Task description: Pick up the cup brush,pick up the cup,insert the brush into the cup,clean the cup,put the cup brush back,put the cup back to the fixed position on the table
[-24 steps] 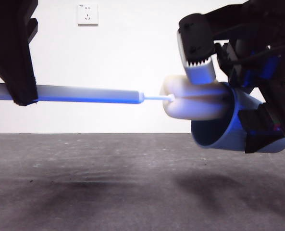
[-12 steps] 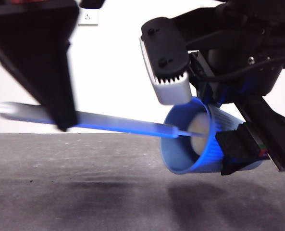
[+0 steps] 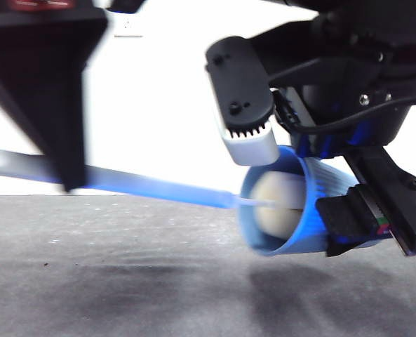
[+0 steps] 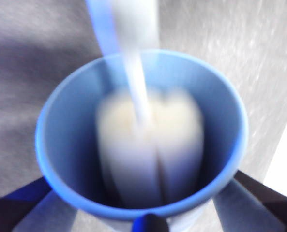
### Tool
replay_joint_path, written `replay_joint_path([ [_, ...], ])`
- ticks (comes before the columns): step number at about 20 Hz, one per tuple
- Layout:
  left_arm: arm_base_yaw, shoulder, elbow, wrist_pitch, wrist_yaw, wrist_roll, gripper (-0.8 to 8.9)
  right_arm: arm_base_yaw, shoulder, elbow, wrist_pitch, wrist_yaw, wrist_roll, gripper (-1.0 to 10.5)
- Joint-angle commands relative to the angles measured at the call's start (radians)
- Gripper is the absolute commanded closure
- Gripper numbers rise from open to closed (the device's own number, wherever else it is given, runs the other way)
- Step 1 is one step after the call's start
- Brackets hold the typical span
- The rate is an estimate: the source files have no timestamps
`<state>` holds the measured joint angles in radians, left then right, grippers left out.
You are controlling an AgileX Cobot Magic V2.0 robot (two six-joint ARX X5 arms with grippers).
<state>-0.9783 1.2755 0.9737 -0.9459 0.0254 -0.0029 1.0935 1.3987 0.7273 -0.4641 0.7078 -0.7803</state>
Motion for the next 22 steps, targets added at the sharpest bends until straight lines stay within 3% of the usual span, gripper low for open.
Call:
replay_joint_path([
  [1,-0.002,-0.038,0.0,-0.058,-0.026,0.002,8.22,-0.036,0.003,0.005,-0.008,0.01,0.032,9.6],
  [7,-0.002,-0.069,0.0,-0.094,-0.019,0.018,8.22,-0.044,0.003,0.005,0.021,0.024,0.029,9.6],
  [17,-0.002,0.001,0.0,0.132,0.111,0.021,8.22,-0.005,0.003,0.006,0.038,-0.006,0.02,9.6],
  [22,-0.003,0.064,0.0,0.189,0.114,-0.002,8.22,0.048,0.003,0.006,0.051,-0.007,0.02,9.6],
])
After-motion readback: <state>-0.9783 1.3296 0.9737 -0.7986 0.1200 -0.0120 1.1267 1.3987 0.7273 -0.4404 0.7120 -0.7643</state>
